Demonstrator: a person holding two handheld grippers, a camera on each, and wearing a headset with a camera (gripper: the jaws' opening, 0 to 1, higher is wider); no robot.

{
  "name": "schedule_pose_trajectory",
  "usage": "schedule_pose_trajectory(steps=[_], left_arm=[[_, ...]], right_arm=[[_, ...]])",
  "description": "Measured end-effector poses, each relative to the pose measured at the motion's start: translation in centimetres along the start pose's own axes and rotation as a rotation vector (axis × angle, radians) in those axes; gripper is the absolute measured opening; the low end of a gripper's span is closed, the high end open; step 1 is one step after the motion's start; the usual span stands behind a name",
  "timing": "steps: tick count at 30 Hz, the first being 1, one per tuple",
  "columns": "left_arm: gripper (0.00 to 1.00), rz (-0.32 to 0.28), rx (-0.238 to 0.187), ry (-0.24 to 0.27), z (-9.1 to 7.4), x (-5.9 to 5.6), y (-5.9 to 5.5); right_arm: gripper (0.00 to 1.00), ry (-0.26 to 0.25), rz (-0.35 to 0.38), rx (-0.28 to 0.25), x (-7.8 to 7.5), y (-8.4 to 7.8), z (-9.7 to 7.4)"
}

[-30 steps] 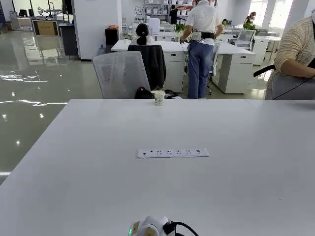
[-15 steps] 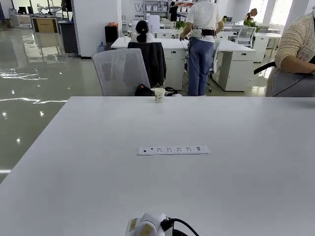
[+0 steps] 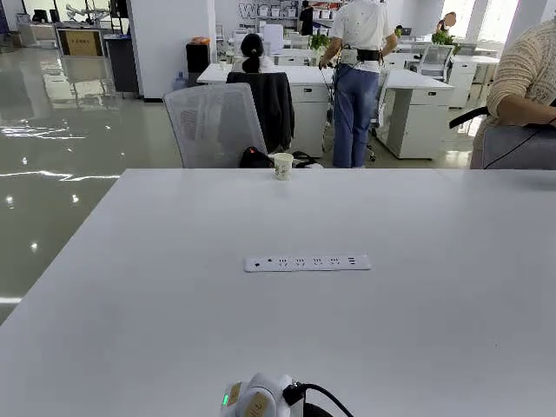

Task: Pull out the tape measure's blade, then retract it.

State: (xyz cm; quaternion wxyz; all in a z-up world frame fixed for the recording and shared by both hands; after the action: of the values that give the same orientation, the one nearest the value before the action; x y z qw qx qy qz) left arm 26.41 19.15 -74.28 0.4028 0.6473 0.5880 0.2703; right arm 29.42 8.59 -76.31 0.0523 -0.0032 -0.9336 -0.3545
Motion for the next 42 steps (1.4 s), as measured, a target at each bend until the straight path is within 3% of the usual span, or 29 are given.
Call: schedule_pose_trajectory(steps=[32,42], left_arm=[[0.62,0.000,-0.004,0.000,0.06,-0.01,-0.08],[0.64,0.004,-0.031,0.007,0.04,-0.06,-0.13]], right_arm=[[0.12,0.001,0.008,-0.015,0.13,0.61,0.65],[0.13,-0.023,0.019,-0.008,0.22,0.72,0.72]])
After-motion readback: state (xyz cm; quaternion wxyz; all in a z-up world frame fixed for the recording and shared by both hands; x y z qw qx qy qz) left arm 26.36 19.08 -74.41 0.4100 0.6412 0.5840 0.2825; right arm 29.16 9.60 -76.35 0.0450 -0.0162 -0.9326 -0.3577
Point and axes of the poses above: the centre of the closed fingertips' face, and the gripper's own axes: z roughly forward along the fingers, x roughly to its left, y roughly out of its top, the point moved 6 cm from there along -z, roughly backward along the fingers, and after that the axes turned 1 degree about -x, right-handed, at the moved point
